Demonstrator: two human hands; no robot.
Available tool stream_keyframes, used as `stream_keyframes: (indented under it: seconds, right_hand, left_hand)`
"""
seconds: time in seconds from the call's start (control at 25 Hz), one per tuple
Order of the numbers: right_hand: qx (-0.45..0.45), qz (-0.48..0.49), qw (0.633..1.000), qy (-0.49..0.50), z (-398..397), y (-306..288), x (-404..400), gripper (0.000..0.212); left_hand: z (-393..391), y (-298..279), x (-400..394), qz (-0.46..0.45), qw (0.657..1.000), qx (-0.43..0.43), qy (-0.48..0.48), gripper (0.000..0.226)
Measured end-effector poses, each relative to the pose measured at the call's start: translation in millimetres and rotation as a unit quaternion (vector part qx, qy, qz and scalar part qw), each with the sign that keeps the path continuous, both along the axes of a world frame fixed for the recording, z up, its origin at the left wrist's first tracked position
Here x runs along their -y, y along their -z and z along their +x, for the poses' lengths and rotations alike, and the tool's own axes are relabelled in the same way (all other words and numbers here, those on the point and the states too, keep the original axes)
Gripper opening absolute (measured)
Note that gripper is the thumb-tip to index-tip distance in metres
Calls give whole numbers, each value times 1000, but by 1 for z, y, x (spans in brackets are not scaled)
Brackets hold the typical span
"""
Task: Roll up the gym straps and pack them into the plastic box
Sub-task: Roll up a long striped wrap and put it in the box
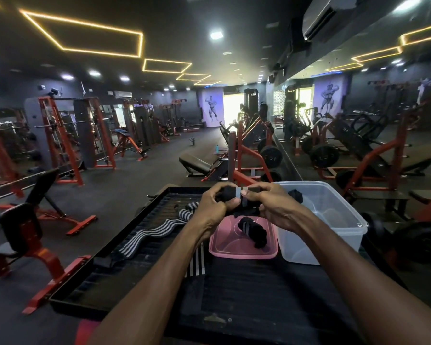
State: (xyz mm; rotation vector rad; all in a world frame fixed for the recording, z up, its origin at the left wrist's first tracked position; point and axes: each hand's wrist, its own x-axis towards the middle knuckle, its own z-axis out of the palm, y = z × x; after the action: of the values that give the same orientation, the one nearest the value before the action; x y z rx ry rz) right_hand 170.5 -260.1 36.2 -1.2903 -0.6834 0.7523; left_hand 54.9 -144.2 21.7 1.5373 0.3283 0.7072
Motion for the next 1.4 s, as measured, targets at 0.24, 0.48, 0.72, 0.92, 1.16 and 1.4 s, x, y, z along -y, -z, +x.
stream_keyframes:
  seconds: [0.24, 0.48, 0.72, 0.92, 1.16, 1.4]
  right_hand:
    - [65, 54, 994, 72, -1, 1, 1, 26]
    - [58, 29, 998, 1, 7, -4, 9, 19]
    - [150, -1, 987, 49, 15, 3, 7, 29]
    - [200, 2, 976, 82, 12, 8, 6, 39]
    - [331, -111, 937, 18, 31, -10, 12, 42]
    - [407, -95, 903, 99, 42, -10, 23, 34]
  left_hand:
    - [5, -7, 6, -89, 995, -28, 28, 29]
    - [9, -10, 4, 9, 1000, -22, 10, 32]
    - [10, -12, 4, 38, 999, -17, 30, 45]
    - [24, -9, 1, -37, 999, -20, -24, 23]
    - [38, -18, -1, 195, 976, -95, -19, 41]
    - [72, -19, 15, 162, 983, -87, -17, 61]
